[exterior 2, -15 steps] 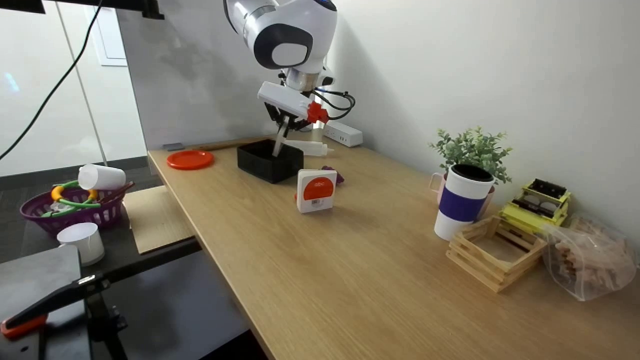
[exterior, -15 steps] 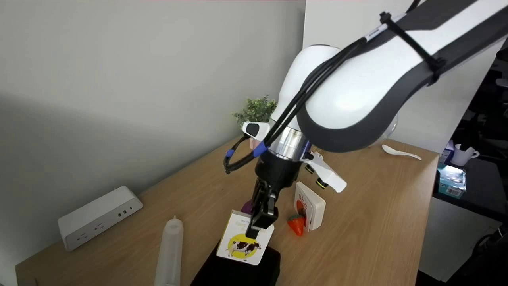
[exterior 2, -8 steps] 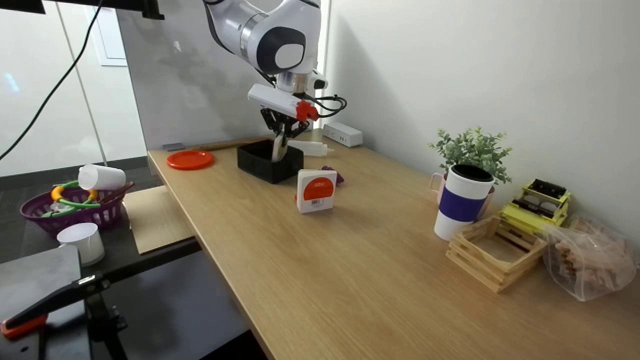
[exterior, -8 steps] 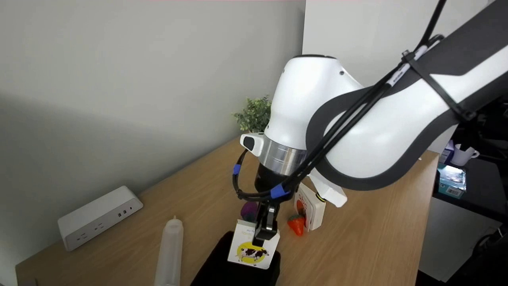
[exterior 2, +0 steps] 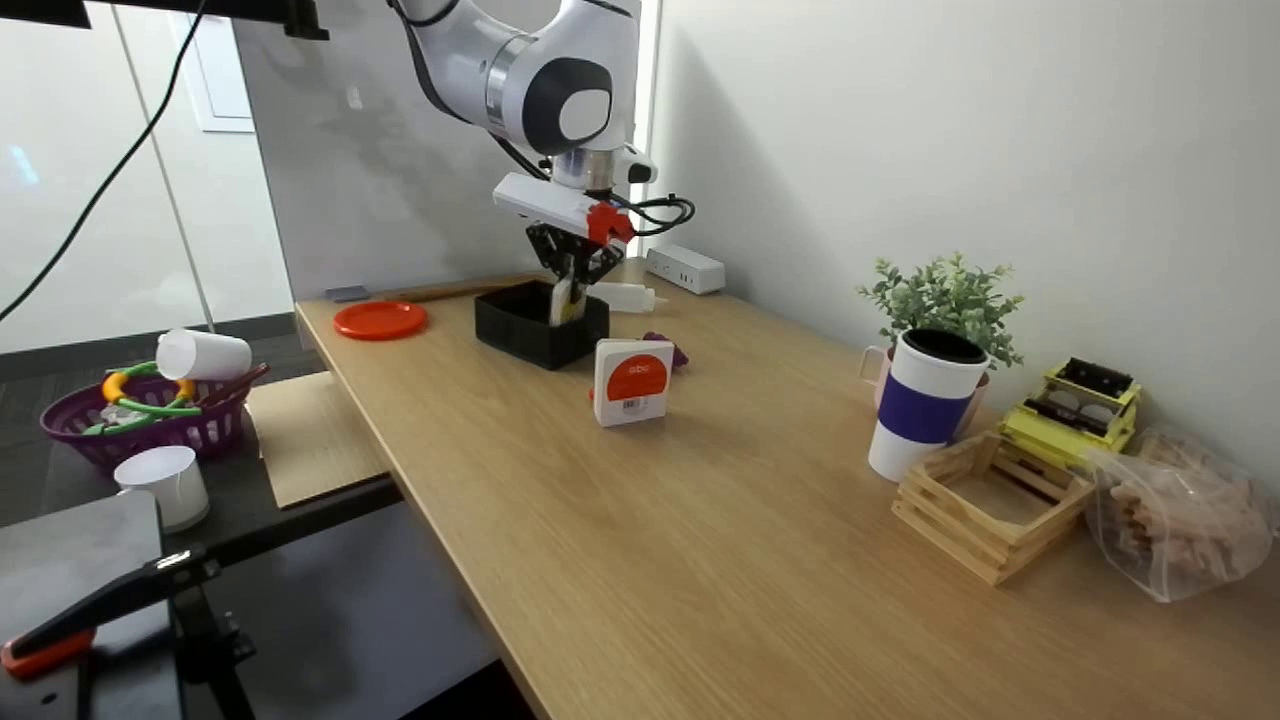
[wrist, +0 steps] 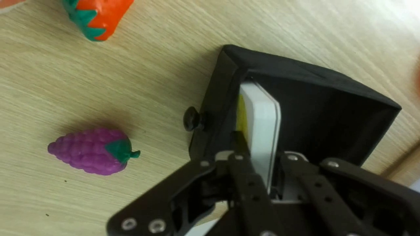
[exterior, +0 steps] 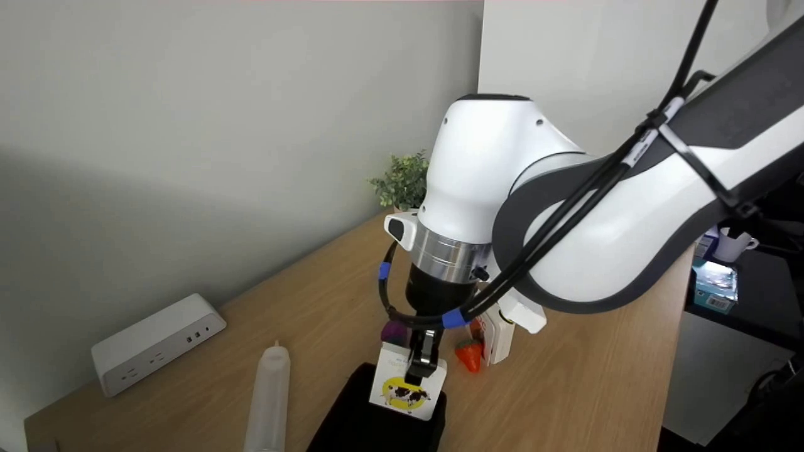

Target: Pick up the two small books from the table and put them in the black bowl.

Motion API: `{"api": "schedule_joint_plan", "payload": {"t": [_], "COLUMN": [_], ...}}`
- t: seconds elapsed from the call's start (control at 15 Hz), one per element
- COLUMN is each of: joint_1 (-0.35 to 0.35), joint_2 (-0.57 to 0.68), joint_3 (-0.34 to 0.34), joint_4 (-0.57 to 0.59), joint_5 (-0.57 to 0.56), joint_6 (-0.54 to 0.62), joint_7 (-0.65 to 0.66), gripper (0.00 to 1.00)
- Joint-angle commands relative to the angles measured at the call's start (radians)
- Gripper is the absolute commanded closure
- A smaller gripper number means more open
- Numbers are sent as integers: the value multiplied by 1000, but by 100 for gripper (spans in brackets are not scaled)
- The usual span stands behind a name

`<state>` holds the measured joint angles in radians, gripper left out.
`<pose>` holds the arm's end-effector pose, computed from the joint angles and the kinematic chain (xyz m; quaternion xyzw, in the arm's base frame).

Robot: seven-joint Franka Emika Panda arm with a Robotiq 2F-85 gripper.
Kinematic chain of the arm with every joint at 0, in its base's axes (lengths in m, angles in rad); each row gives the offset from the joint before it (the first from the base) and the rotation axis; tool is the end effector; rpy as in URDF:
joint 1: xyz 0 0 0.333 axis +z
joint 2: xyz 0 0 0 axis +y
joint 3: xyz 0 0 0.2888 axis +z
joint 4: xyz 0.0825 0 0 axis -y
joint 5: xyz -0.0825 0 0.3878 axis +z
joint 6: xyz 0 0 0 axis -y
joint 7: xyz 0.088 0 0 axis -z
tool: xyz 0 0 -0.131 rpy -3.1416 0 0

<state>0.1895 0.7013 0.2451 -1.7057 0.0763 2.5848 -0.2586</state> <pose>0.6250 0.2763 0.1667 -0.9518 -0.2740 -0.0872 0.1066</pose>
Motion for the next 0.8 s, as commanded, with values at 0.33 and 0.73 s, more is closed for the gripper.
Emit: {"api": "schedule_joint_plan", "payload": {"t": [0.33,0.73], "joint_1": [-5,-2], "joint_2": [10,-55], "joint_3": [1,-9], "joint_4": [27,-24], "joint_5": [-20,-32], "joint_6": [-17,28], "joint_7": [22,31], "gripper": [16,0]}}
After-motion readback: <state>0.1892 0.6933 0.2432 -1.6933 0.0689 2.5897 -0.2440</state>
